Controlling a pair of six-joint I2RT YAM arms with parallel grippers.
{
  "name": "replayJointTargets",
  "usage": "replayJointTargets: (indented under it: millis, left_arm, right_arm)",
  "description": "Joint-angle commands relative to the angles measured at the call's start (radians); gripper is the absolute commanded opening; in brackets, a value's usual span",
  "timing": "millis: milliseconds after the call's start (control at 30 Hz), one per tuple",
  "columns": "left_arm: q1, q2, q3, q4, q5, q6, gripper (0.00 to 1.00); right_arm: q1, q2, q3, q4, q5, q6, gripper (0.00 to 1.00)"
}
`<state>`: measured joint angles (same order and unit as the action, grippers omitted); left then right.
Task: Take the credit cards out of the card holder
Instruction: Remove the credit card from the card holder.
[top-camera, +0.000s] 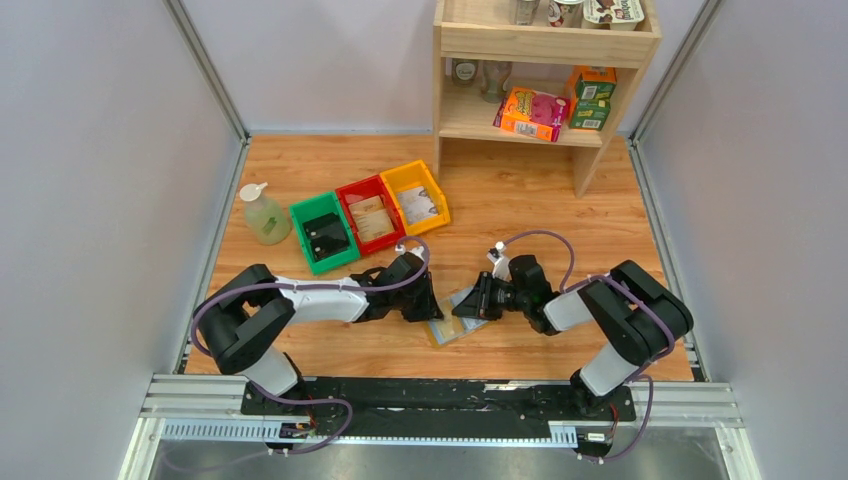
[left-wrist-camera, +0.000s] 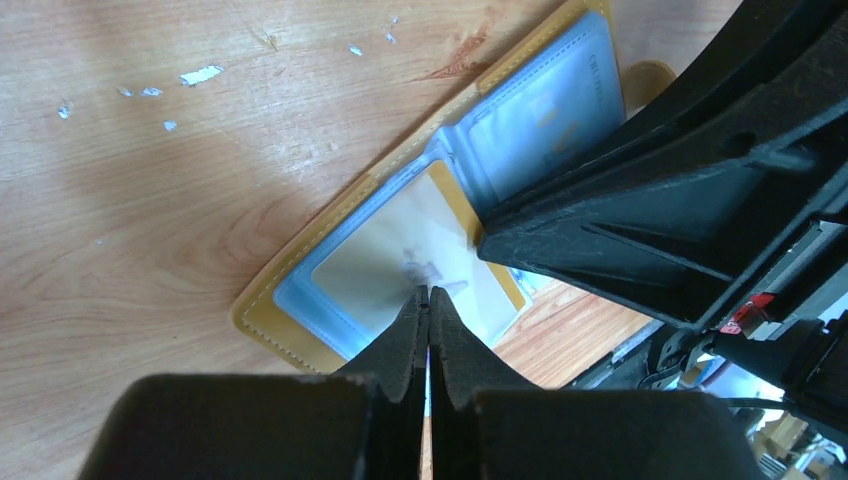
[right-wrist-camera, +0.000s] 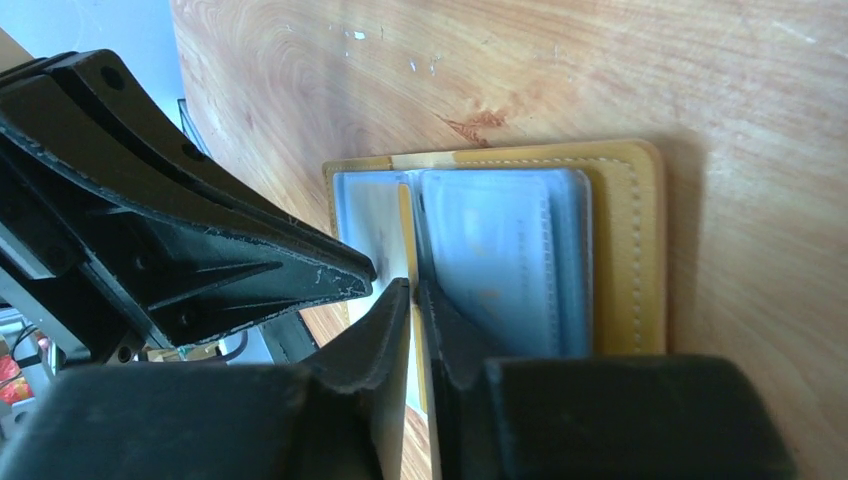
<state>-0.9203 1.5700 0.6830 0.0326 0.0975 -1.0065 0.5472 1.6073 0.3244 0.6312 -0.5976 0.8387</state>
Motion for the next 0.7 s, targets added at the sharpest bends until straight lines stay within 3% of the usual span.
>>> replayJointTargets:
  millis: [0,67,200,367,667]
  left_arm:
    - [-0.005,0.029,-0.037,-0.051,-0.007,-0.003,0.00]
    - [-0.005,0.013,-0.036,-0.071,-0.019,0.005,0.00]
    - [-0.003,-0.019,-0.027,-0.120,-0.047,0.023,0.02]
    - [-0.005,-0.018,-0.005,-0.169,-0.051,0.031,0.15]
    - [-0.005,0.018,-0.007,-0.195,-0.048,0.028,0.15]
  right_arm:
    - [0.010,0.037,0.016,0.045,-0.030,0.005,0.09]
    - [0.008,0.042,0.015,0.051,-0.030,0.010,0.00]
    - [0.007,0.026,0.010,0.050,-0.024,0.005,0.00]
    - [0.007,-0.023,0.008,0.001,0.001,-0.012,0.00]
    - [0.008,-0.121,0.015,-0.109,0.073,-0.056,0.00]
